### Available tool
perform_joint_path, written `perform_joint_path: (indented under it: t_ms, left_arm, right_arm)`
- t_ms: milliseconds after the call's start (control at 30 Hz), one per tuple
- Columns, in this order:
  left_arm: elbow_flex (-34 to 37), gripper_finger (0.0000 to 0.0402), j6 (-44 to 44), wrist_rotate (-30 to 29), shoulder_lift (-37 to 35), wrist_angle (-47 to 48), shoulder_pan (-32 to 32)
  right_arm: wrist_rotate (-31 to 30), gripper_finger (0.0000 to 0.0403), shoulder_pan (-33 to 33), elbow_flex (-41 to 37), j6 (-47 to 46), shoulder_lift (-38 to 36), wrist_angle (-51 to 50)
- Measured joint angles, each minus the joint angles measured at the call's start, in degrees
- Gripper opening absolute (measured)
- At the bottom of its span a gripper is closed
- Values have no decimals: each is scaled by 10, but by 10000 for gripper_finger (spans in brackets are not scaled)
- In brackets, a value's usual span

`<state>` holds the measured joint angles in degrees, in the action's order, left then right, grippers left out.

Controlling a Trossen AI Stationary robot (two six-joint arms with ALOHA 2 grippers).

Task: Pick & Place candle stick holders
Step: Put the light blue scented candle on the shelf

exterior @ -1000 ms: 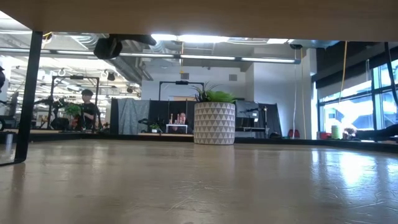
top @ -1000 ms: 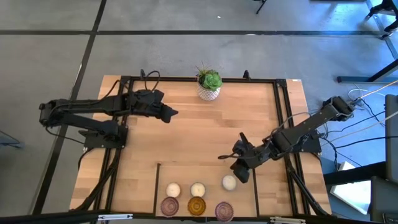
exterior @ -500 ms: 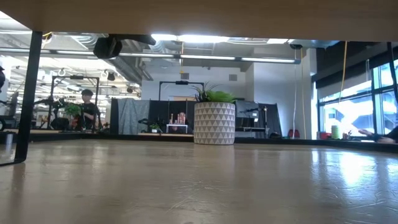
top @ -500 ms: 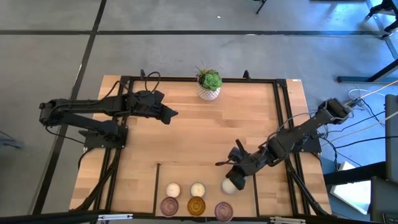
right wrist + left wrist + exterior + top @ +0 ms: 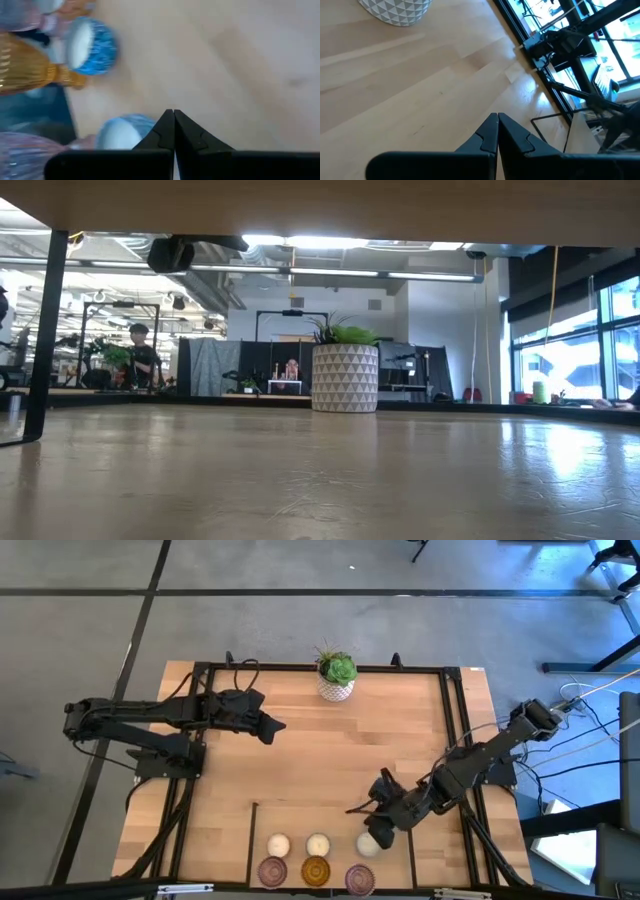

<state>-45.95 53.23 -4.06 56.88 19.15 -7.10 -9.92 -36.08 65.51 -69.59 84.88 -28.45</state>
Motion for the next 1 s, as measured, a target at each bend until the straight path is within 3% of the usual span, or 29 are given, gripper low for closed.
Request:
perform_joint_path:
  t_ms: [133,233,400,1000]
  left_arm:
    - [0,2,0,-5,0,3,4]
    - [0,2,0,-5,0,3,4]
    - [0,2,0,-6,0,4,-1]
    - [0,2,-10,-14,0,20,-2]
  right_arm:
    - [-45,0,-25,65,-52,0,-151]
    - [-17,0,-37,79,-95,0,-198]
    - [52,0,-57,80,-144,12,-194]
    - [93,0,-39,80,-92,35,-149]
